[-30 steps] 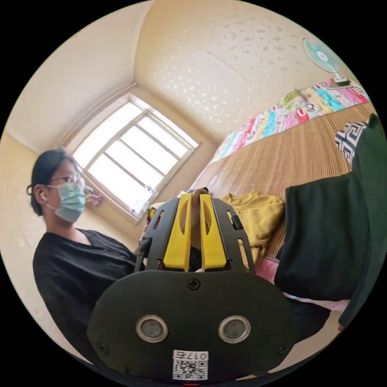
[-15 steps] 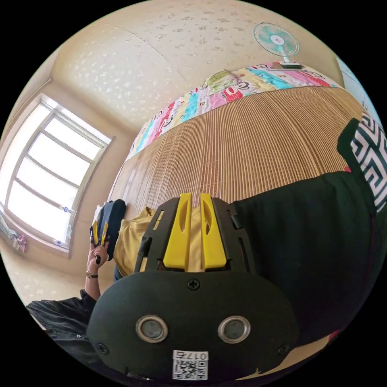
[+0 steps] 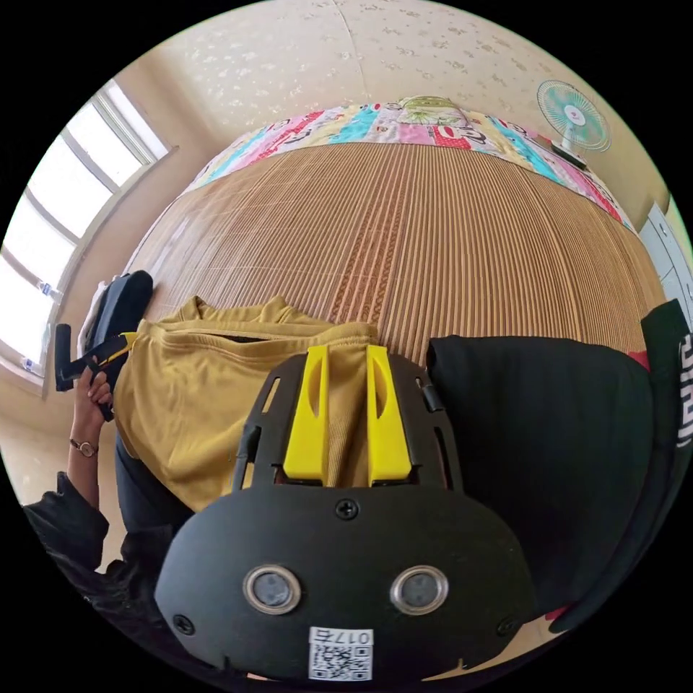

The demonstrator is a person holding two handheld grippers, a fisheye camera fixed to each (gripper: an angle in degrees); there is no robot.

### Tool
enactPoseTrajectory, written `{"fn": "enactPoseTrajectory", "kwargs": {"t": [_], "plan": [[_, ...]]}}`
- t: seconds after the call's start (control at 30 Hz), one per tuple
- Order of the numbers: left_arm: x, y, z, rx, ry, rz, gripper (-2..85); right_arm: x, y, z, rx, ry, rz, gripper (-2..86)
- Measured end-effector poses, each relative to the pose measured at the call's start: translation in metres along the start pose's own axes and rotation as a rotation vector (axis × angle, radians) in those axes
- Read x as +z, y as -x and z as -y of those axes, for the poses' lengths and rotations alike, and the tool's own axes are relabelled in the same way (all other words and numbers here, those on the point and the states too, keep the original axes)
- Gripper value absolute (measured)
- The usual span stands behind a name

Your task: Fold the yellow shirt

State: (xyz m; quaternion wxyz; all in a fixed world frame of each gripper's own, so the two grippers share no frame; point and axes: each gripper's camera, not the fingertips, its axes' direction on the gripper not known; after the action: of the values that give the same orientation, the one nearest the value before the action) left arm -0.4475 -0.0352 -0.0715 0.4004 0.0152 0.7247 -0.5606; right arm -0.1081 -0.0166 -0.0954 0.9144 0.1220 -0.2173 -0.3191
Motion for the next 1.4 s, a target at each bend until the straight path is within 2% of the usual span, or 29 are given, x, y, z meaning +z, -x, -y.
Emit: {"fn": "enactPoseTrajectory", "kwargs": {"t": [0.1,0.17,0.27,0.43,0.53,0.63,0.7,0.73,0.83,0.9,1.03,1.1,1.17,1.23,1.3,1.4], "plan": [[0.025,-0.008,-0.019,-0.009,-0.029,0.003,9.3,0.006,0.002,-0.004,0.034,0.003,0.009,7.8],[0.023,-0.015,-0.039,-0.01,-0.085,-0.048,9.6,-0.012,0.009,-0.014,0.036,-0.095,0.002,8.8],[0.016,-0.021,-0.053,-0.008,-0.153,-0.081,10.1,-0.018,0.014,-0.014,0.02,-0.12,-0.065,9.8],[0.074,-0.023,-0.037,-0.002,-0.055,0.024,11.7,0.034,0.008,0.001,0.018,0.089,-0.055,9.5],[0.104,-0.021,-0.042,-0.001,-0.017,0.068,10.6,0.031,0.01,-0.012,0.041,0.03,-0.052,6.8],[0.072,-0.034,-0.074,0.09,-0.145,0.037,5.1,-0.004,0.012,-0.035,0.062,-0.109,0.006,4.5],[0.049,-0.037,-0.088,0.115,-0.146,-0.013,4.1,-0.037,0.01,-0.054,0.073,-0.213,0.054,4.0],[0.028,-0.037,-0.094,0.125,-0.136,-0.079,4.0,-0.06,0.005,-0.067,0.087,-0.275,0.116,3.7],[-0.048,-0.038,-0.113,0.194,-0.263,-0.218,3.7,-0.107,-0.015,-0.091,0.129,-0.384,0.303,3.4],[-0.069,-0.032,-0.105,0.2,-0.305,-0.186,3.6,-0.113,-0.028,-0.093,0.156,-0.411,0.308,3.3],[0.009,0.029,-0.013,0.112,-0.119,-0.217,3.7,-0.061,-0.056,-0.059,0.264,-0.257,0.254,3.1],[0.046,0.05,0.016,0.075,-0.054,-0.159,4.0,-0.03,-0.055,-0.039,0.254,-0.165,0.159,3.0],[0.073,0.062,0.037,0.059,-0.008,-0.045,5.1,0.001,-0.049,-0.026,0.249,-0.072,-0.034,2.8],[0.07,0.066,0.04,0.074,-0.01,-0.008,5.4,-0.003,-0.042,-0.031,0.218,-0.071,-0.094,2.6],[0.049,0.073,0.031,0.08,-0.042,-0.026,7.0,-0.023,-0.034,-0.045,0.181,-0.131,-0.068,2.5],[-0.001,0.091,-0.01,0.094,-0.102,-0.129,9.5,-0.057,-0.014,-0.08,0.023,-0.222,0.091,1.9]]}}
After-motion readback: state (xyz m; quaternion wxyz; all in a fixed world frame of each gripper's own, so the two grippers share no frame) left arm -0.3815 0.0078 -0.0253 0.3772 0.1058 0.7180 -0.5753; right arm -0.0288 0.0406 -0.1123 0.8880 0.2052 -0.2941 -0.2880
